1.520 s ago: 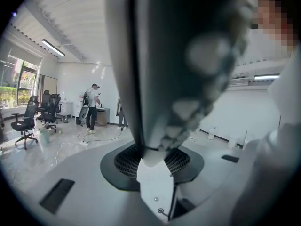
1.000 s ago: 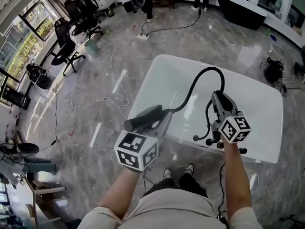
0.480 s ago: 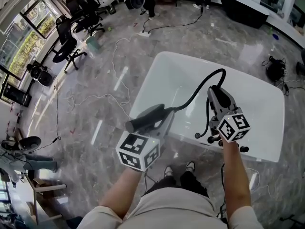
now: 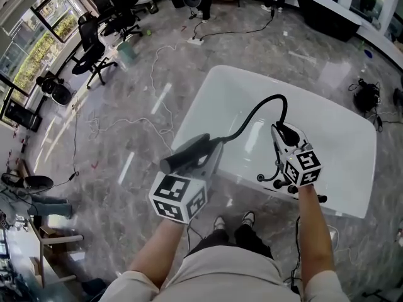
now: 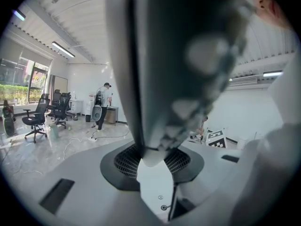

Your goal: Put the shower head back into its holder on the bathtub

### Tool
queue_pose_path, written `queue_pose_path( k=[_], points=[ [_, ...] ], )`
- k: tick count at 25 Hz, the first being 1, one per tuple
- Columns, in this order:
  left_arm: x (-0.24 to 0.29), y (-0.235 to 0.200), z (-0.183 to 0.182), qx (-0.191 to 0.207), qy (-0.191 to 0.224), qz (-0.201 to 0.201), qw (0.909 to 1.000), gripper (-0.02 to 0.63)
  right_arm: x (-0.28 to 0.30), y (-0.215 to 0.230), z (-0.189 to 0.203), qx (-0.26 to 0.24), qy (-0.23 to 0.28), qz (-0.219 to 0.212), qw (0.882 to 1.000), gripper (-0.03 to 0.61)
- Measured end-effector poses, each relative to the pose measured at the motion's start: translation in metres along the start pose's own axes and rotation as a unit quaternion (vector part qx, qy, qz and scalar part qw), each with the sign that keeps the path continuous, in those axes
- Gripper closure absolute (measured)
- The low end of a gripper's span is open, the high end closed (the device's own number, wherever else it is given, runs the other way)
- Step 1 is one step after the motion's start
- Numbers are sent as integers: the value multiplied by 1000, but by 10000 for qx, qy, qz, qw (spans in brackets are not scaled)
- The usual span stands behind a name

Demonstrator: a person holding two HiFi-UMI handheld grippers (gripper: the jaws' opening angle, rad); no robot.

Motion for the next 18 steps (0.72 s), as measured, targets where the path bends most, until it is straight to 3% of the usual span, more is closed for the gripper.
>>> queue_pose_path(
  k=[2, 7, 13, 18],
  points=[
    [-2, 0, 1, -2, -5, -51, 10000, 482, 5, -3, -8, -31, 112, 5, 9999, 509],
    [-4, -2, 2, -68, 24, -148, 9999, 482, 4, -10, -33, 954, 771, -596, 9907, 509],
    [-2, 5, 5, -37, 25, -98, 9999, 482, -6, -22, 21, 754, 235, -442, 9959, 509],
    [6, 11, 9, -3, 9, -52, 10000, 482, -7, -23, 56, 1268, 135, -456, 9908, 509]
  ],
)
Point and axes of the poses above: the fingertips, and each gripper's own axes: x forward along the fingers, y to its right, z out of its underside, the point moved 4 cm from there along -x, backward along the fingers, and after that the axes turned 11 degrees about -y, right-handed, at the moved point
